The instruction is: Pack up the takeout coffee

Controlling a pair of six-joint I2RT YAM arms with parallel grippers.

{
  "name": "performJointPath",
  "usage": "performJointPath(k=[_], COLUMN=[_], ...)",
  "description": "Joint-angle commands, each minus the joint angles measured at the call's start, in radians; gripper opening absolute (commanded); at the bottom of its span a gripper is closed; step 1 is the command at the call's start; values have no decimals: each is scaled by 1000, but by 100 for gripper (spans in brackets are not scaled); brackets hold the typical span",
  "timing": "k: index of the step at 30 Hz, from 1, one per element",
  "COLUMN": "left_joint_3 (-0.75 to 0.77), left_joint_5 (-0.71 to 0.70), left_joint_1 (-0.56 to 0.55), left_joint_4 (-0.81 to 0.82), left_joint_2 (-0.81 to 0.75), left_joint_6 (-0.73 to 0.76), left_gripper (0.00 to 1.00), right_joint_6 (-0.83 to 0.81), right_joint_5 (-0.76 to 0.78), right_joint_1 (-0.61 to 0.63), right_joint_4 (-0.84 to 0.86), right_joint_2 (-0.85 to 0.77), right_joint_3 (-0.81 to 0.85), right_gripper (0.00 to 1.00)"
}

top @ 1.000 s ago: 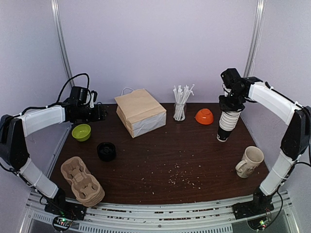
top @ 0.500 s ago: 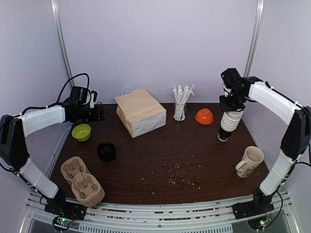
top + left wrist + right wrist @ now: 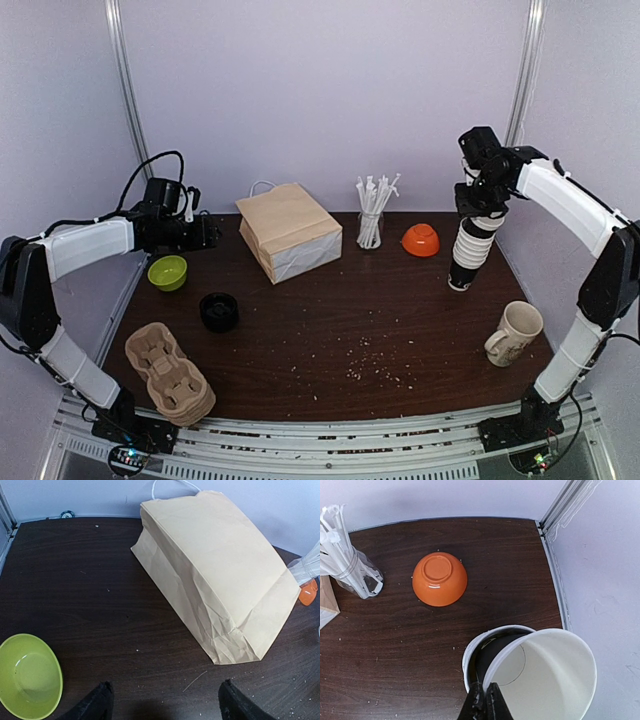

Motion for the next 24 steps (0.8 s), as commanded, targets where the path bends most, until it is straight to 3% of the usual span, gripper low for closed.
performJointPath(k=[1, 15, 24], left_joint_3=[-8, -12, -47], left_joint_5=[17, 20, -19], left_joint_1=[5, 4, -3], left_joint_4=[43, 45, 80], left_joint_2=[-6, -18, -108], left_joint_6=[17, 14, 17], left_gripper=[75, 75, 78], right_joint_6=[9, 34, -11], right_joint_5=[40, -19, -8], right_joint_1=[-8, 29, 423], right_joint_4=[-32, -104, -161], right_joint_2=[-57, -121, -51], right_joint_3=[66, 231, 325], right_gripper=[0, 0, 0])
